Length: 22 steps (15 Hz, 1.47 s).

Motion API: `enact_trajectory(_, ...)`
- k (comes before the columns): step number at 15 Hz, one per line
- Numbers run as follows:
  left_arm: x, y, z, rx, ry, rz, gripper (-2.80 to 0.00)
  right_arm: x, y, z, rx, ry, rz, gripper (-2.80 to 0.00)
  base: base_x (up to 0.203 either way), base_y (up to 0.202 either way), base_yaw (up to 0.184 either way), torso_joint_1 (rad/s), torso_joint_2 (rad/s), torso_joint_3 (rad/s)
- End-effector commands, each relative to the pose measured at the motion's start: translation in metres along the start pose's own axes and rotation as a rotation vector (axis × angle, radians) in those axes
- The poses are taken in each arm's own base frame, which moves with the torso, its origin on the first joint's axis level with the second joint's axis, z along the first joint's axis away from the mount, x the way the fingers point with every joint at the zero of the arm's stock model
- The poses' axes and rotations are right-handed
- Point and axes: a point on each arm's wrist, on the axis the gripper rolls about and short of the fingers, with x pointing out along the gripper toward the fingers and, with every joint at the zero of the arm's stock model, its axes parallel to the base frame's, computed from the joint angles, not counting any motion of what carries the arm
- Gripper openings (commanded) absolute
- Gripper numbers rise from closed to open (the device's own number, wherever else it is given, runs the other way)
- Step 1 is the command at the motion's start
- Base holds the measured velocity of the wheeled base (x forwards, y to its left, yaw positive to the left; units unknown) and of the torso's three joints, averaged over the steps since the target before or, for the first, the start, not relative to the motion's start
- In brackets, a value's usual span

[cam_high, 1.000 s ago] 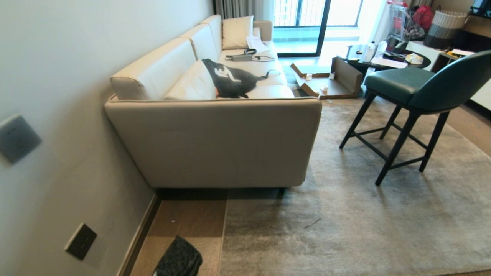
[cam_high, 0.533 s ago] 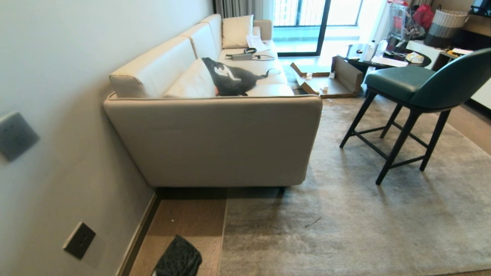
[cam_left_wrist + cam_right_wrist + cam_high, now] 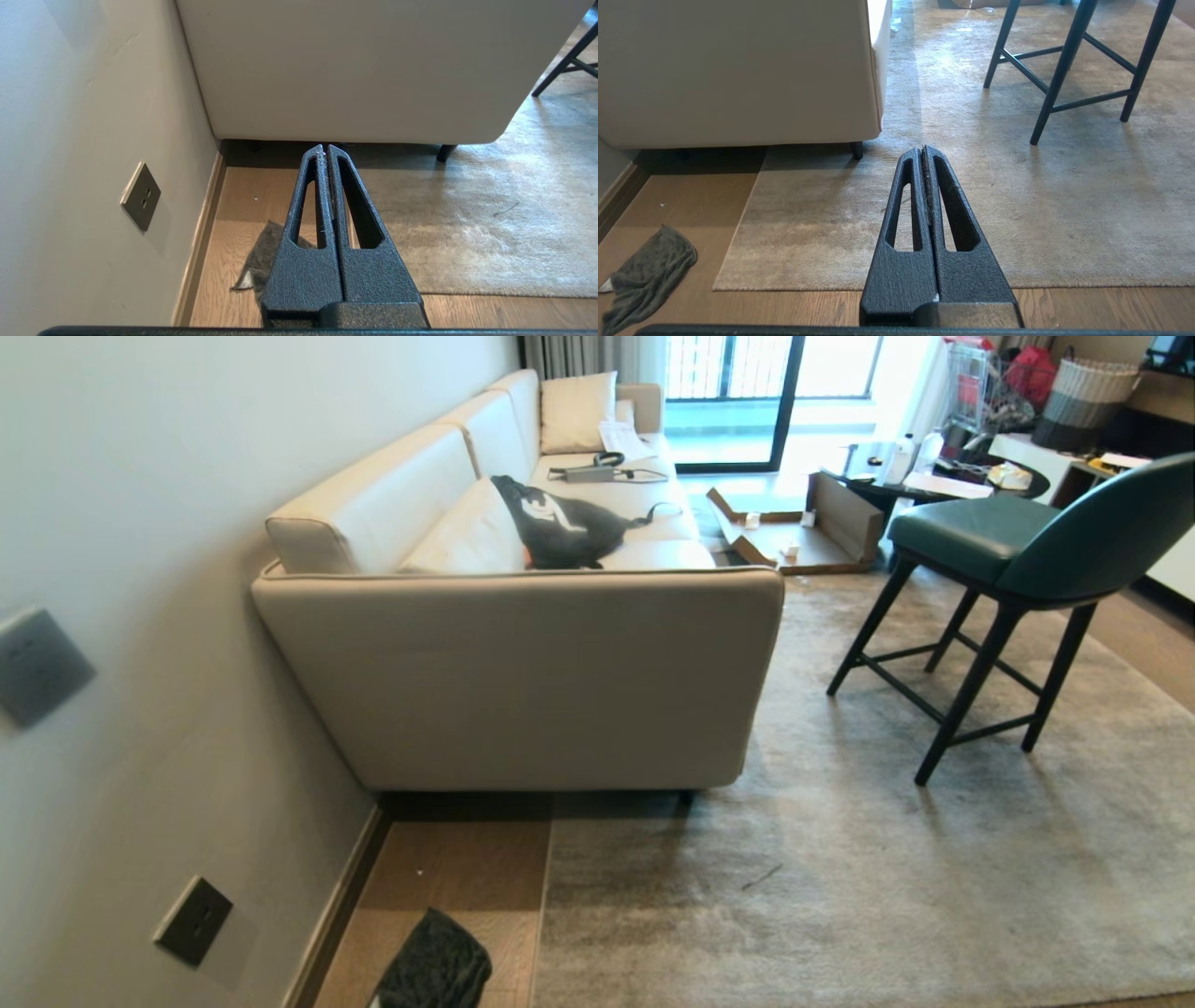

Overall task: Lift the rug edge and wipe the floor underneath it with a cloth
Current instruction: Pick up the rag

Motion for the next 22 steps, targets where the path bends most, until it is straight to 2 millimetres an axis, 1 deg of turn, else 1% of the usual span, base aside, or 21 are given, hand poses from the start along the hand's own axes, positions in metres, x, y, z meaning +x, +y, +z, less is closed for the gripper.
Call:
enact_trajectory(1,0.0,0.0,0.0,0.0,-0.001,0.0,-2.8,0.0,0.0,0.0,0.0,0.0,0.001,-2.8,0.0,0.0,0.0,0.0,0.0,0.0)
enact_trajectory(12,0.0,0.0,0.0002,0.0,-0.002,-0.001,-2.8,0.0,0.0,0.0,0.0,0.0,0.001,-2.8,0.0,0.0,0.0,0.0,0.0,-0.008)
enact_trajectory(22,0.0,0.0,0.0,0.004,-0.001,0.0,-2.8,-0.0001,0.0,0.0003,0.0,-0.001,0.001,-2.8,0.0,0.0,0.0,0.004,0.0,-0.185)
